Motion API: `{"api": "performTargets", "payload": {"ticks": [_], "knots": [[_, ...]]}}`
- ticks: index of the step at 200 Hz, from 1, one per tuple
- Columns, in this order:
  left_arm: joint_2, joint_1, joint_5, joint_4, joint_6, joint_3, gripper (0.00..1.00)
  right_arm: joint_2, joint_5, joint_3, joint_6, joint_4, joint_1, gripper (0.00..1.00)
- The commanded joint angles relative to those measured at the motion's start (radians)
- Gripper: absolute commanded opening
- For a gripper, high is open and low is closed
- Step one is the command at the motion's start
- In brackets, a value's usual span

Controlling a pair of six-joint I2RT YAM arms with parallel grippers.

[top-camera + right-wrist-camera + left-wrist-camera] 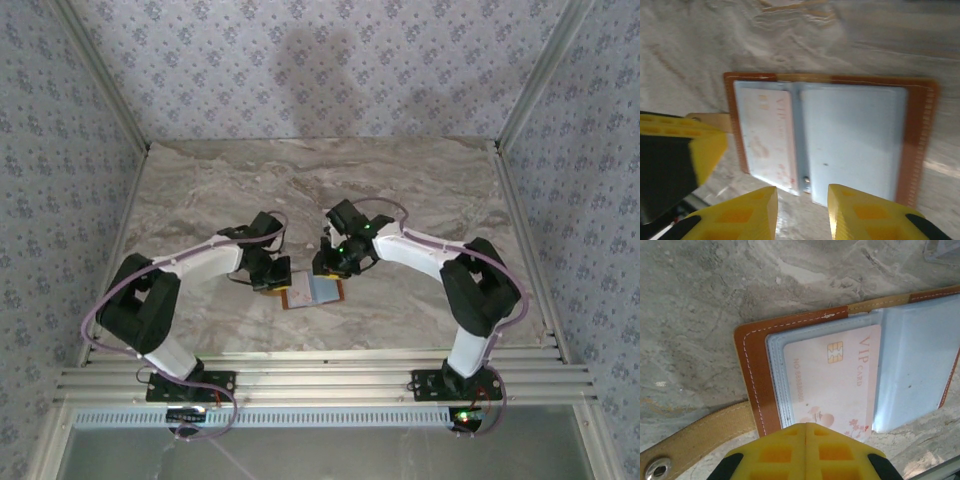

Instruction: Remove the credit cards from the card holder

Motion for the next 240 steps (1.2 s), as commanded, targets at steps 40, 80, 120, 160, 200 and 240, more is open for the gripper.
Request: {"api": "performTargets", "payload": {"ticks": [40, 80, 120, 160, 200, 240], "knots": [[0.064, -0.008, -0.016, 0.02, -0.005, -0.002, 0.07, 0.089, -0.159, -0.017, 0.022, 0.12, -0.003, 0.32], [0.101, -0.007, -0.026, 0.018, 0.007, 0.004, 0.07, 0.124, -0.154, -0.021, 0.016, 0.126, -0.002, 0.32], [0.107, -0.007, -0.036, 0.01, 0.017, 0.008, 0.07, 0.151, -0.15, -0.024, 0.014, 0.13, -0.001, 0.32], [0.109, -0.007, -0.035, 0.008, 0.017, 0.007, 0.07, 0.166, -0.154, -0.027, 0.019, 0.142, 0.003, 0.32], [0.111, -0.006, -0.034, 0.009, 0.016, 0.009, 0.07, 0.164, -0.173, -0.038, 0.032, 0.167, 0.002, 0.32], [0.111, -0.007, -0.03, 0.011, 0.017, 0.008, 0.07, 0.16, -0.195, -0.045, 0.045, 0.192, 0.005, 0.32]]}}
